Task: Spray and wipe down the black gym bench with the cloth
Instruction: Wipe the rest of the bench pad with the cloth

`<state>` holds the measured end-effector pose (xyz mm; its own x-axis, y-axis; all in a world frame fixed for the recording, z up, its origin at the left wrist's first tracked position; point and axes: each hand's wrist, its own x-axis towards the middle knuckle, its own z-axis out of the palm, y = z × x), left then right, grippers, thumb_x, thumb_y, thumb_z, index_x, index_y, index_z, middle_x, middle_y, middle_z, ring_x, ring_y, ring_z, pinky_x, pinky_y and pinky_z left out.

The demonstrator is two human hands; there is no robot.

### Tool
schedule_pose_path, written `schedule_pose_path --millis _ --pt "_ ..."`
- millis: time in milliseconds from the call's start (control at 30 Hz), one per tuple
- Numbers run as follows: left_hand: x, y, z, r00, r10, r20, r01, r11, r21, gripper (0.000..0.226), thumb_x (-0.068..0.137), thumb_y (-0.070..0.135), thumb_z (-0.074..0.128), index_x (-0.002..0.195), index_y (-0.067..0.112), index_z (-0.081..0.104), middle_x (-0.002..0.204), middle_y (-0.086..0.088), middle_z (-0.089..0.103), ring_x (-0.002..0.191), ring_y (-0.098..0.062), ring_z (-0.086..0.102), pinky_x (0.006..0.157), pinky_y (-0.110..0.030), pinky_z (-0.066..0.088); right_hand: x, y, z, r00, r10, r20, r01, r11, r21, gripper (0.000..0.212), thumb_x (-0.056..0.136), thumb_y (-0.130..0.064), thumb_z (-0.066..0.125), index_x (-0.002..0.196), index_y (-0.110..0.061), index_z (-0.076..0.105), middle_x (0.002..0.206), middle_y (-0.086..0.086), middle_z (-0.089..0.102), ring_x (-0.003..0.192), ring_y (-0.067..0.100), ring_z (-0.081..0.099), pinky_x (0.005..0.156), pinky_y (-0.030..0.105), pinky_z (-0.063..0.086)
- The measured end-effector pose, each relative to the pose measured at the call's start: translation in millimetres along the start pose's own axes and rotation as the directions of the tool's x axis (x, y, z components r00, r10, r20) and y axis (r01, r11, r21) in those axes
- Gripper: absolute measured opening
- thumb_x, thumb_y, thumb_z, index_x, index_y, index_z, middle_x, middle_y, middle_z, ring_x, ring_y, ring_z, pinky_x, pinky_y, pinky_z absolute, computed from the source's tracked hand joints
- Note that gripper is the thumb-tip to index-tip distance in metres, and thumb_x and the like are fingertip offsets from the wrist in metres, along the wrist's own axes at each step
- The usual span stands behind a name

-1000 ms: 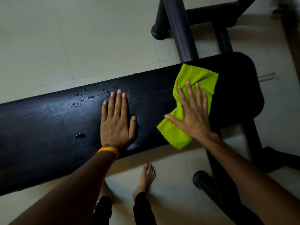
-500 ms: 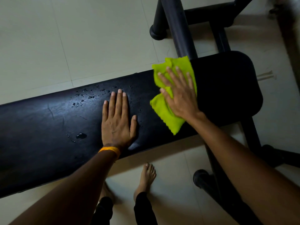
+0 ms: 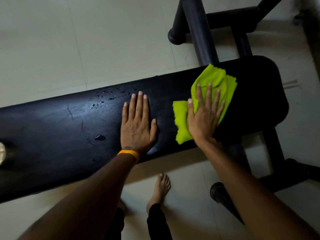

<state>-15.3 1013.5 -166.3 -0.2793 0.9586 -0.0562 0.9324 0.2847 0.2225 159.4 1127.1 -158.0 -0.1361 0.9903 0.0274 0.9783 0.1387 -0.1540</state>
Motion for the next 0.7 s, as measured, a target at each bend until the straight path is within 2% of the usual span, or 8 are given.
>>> schedule_pose_path --millis 167,233,267,333,400,567,633,700 --pt "-1.7 -2.7 -2.2 1.000 0.006 0.015 -0.006 1.000 -0.025 0.075 0.100 0.042 0.033 0.161 0.003 0.012 0.170 -0.016 0.005 0.158 -0.028 0.001 0.128 -0.048 0.004 -21.5 6.0 -0.9 0.865 -0.485 0.132 0.490 0.872 -0.008 0.058 0.104 -0.056 0.024 0.158 -0.035 0.029 0.168 0.000 0.021 0.156 0.029 0.015 0.124 0.057 0.015" --pt "-0.8 -3.3 -2.5 1.000 0.009 0.014 -0.008 0.999 -0.038 0.074 0.101 0.042 0.033 0.161 0.003 0.013 0.170 -0.016 0.006 0.158 -0.028 0.002 0.129 -0.048 0.004 3.4 16.3 -0.2 0.933 -0.349 0.086 0.350 0.937 -0.004 0.058 0.104 -0.056 0.025 0.157 -0.034 0.031 0.168 0.002 0.022 0.156 0.031 0.016 0.123 0.059 0.016" --pt "-0.1 -3.7 -2.8 1.000 0.012 0.018 -0.011 0.999 -0.050 0.074 0.101 0.042 0.033 0.160 0.002 0.014 0.170 -0.016 0.008 0.158 -0.029 0.003 0.128 -0.048 0.005 9.7 12.4 0.3 0.988 -0.147 0.045 0.146 0.989 0.019 0.059 0.103 -0.056 0.026 0.157 -0.034 0.031 0.168 0.002 0.022 0.156 0.032 0.015 0.123 0.060 0.015" --pt "-0.2 -5.0 -4.4 1.000 0.021 0.012 -0.020 0.995 -0.097 0.072 0.101 0.040 0.033 0.159 0.001 0.019 0.169 -0.017 0.014 0.158 -0.029 0.008 0.128 -0.049 0.009 0.5 -22.8 6.5 0.978 0.209 -0.016 -0.208 0.976 0.071 0.060 0.101 -0.056 0.028 0.157 -0.035 0.030 0.168 0.002 0.019 0.156 0.034 0.011 0.123 0.061 0.010" --pt "-3.1 -10.0 -10.6 1.000 0.029 -0.012 -0.031 0.985 -0.172 0.068 0.099 0.036 0.032 0.157 0.000 0.027 0.167 -0.018 0.022 0.156 -0.031 0.016 0.127 -0.050 0.013 -28.9 -64.9 12.1 0.988 0.154 -0.001 -0.153 0.987 0.048 0.060 0.102 -0.056 0.028 0.158 -0.036 0.028 0.169 0.001 0.018 0.156 0.035 0.010 0.124 0.060 0.007" --pt "-34.1 -65.5 -30.2 0.995 -0.064 -0.078 0.049 0.981 -0.186 0.066 0.099 0.032 0.034 0.157 0.002 0.028 0.166 -0.016 0.024 0.156 -0.030 0.017 0.128 -0.049 0.012 -31.6 -60.9 8.7 0.908 -0.394 0.144 0.398 0.917 0.002 0.058 0.103 -0.055 0.027 0.158 -0.036 0.027 0.169 -0.001 0.019 0.156 0.031 0.012 0.124 0.056 0.006" --pt "-46.7 -98.7 -36.1 0.988 -0.127 -0.084 0.113 0.981 -0.155 0.068 0.100 0.037 0.034 0.158 0.002 0.026 0.167 -0.016 0.022 0.156 -0.030 0.016 0.128 -0.049 0.011 -3.9 -50.3 8.7 0.935 -0.332 0.124 0.335 0.942 0.000 0.058 0.103 -0.055 0.027 0.157 -0.035 0.030 0.168 0.000 0.022 0.156 0.030 0.014 0.124 0.058 0.011" --pt "-59.4 -129.5 -39.8 0.980 -0.189 -0.062 0.181 0.976 -0.119 0.071 0.101 0.043 0.031 0.159 0.003 0.022 0.168 -0.015 0.018 0.157 -0.030 0.012 0.128 -0.051 0.010 3.3 -65.4 12.5 0.998 -0.039 0.057 0.037 0.999 0.022 0.060 0.101 -0.057 0.026 0.157 -0.035 0.031 0.168 0.001 0.023 0.156 0.031 0.014 0.123 0.060 0.012"
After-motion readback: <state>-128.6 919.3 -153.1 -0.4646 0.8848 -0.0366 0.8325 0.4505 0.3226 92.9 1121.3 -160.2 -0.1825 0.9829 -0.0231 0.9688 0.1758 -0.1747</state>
